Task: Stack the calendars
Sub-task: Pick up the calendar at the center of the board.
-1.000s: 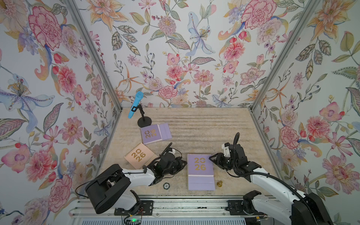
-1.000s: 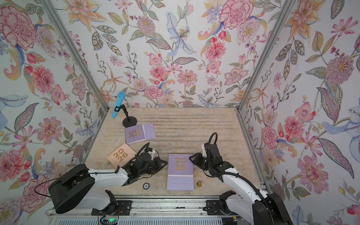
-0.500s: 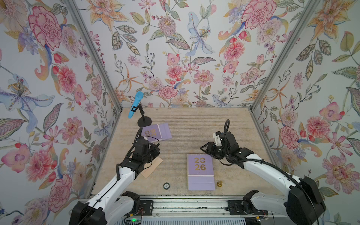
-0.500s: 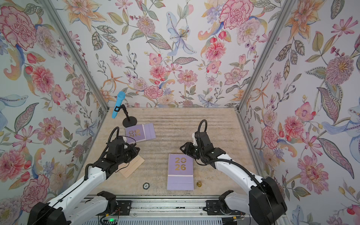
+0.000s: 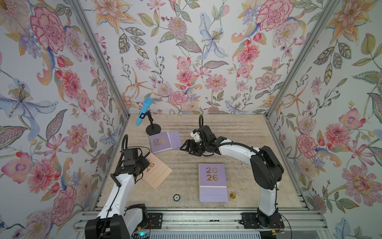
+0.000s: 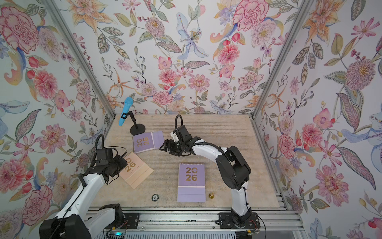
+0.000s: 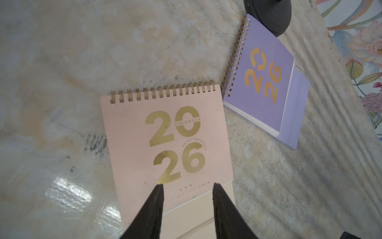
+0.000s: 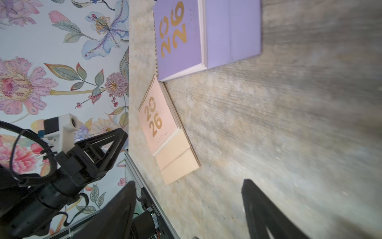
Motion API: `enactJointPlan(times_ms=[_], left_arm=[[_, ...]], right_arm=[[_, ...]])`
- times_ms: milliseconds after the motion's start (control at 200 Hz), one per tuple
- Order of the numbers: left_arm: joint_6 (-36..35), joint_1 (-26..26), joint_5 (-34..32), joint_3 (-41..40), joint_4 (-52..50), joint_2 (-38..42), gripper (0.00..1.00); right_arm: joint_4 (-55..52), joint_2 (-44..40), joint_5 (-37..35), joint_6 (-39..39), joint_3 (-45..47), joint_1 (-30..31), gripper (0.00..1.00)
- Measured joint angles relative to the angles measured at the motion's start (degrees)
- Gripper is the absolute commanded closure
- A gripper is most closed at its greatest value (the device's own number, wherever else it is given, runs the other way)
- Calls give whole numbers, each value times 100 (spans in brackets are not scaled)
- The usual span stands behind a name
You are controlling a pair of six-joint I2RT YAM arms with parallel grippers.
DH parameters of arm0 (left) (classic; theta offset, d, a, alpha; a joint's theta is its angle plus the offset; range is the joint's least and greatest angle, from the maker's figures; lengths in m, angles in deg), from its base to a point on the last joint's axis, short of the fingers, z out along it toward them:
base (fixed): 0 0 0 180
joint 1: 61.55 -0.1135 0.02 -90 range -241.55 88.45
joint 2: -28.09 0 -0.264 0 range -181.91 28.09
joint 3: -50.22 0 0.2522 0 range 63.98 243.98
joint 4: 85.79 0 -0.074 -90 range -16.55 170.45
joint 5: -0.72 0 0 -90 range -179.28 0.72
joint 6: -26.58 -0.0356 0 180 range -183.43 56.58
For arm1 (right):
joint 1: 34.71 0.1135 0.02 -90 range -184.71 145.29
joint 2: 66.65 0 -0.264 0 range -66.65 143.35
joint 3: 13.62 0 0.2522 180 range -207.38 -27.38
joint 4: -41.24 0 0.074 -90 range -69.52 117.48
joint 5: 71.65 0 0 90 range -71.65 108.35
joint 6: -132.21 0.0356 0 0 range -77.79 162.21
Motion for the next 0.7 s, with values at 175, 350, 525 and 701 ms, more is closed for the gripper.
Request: enactJointPlan(times_ms=[175, 350, 525, 701], left_arm=[[-57, -570, 107, -262, 111, 17, 47], [-55, -1019, 549, -850, 389, -28, 46], [-59, -1244, 890, -1143, 675, -140, 45], [-101, -1362, 1106, -1167, 916, -385, 51]], right_arm=[[-136, 1051, 442, 0, -1257, 116, 15], [-345, 1919, 726, 7, -2315, 269, 14], [-573, 2542, 872, 20, -3067, 474, 14], [-787, 2986, 866, 24, -3565, 623, 14]])
